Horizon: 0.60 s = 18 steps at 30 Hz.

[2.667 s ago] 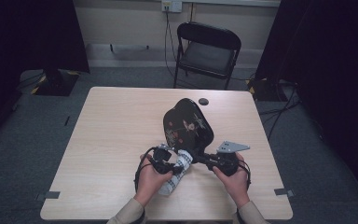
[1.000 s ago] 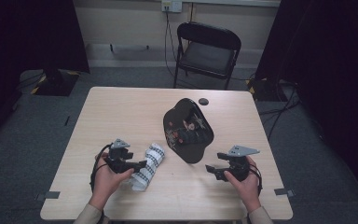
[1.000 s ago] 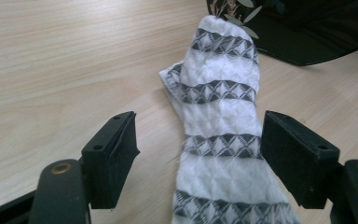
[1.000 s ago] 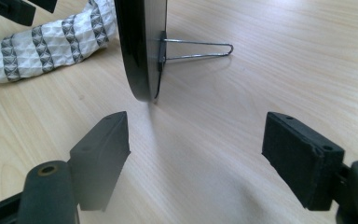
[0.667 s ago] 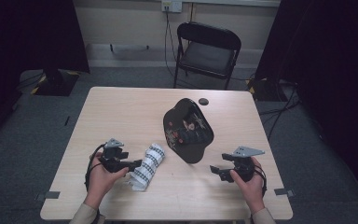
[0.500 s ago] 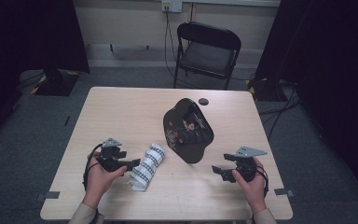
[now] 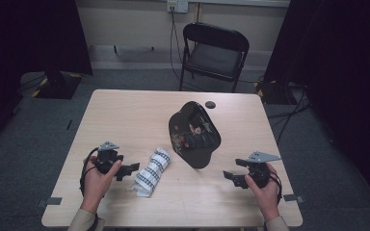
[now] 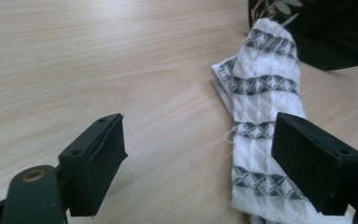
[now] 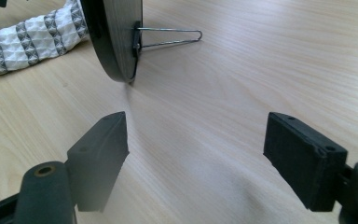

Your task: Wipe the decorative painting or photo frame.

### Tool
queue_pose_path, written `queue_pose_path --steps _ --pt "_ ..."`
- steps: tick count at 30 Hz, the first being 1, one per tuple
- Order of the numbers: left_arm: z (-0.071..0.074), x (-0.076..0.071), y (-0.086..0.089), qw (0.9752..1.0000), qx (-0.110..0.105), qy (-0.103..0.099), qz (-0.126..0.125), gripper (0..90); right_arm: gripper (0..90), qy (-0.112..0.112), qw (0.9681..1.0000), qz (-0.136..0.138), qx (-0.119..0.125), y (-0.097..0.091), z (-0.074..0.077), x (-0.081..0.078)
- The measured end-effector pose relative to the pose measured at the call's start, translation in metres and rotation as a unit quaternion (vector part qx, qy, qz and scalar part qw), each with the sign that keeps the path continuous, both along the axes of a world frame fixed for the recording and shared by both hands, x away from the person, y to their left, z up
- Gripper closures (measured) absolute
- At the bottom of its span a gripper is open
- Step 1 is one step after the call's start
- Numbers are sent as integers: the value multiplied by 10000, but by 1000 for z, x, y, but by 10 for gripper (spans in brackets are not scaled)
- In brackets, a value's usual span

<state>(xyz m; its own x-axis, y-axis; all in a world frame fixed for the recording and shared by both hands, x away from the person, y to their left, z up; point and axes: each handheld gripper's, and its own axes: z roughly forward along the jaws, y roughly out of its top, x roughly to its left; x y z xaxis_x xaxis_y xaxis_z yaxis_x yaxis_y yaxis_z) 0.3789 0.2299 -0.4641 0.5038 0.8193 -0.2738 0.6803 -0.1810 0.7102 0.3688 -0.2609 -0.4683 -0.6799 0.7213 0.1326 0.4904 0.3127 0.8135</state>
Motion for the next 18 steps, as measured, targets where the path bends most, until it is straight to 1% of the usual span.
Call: queue_pose_path --steps 2,3,6,11,13,14,16,18 --pt "0 0 2 10000 -38 -22 -18 170 218 5 10000 -23 -3 -2 1 0" --pt "-1 0 3 10000 -71 -3 13 169 218 6 10000 -25 1 -2 1 -1" --pt "-3 0 7 9999 -80 75 31 169 218 2 10000 -23 -24 -4 1 -1" --pt "-3 -2 16 9999 -73 25 138 169 218 2 10000 -36 -51 -6 2 -1" --pt "-3 -2 19 9999 -66 -11 93 169 218 -5 10000 -58 -64 -8 2 -1" --pt "-3 -3 20 9999 -89 27 124 169 218 6 10000 -68 -50 -8 2 -1" --pt "-4 -3 22 9999 -28 23 145 171 219 -15 9999 -85 -68 -9 2 -1" --pt "-4 -3 24 9998 -45 17 206 172 219 -18 9999 -107 -67 -10 2 -1"
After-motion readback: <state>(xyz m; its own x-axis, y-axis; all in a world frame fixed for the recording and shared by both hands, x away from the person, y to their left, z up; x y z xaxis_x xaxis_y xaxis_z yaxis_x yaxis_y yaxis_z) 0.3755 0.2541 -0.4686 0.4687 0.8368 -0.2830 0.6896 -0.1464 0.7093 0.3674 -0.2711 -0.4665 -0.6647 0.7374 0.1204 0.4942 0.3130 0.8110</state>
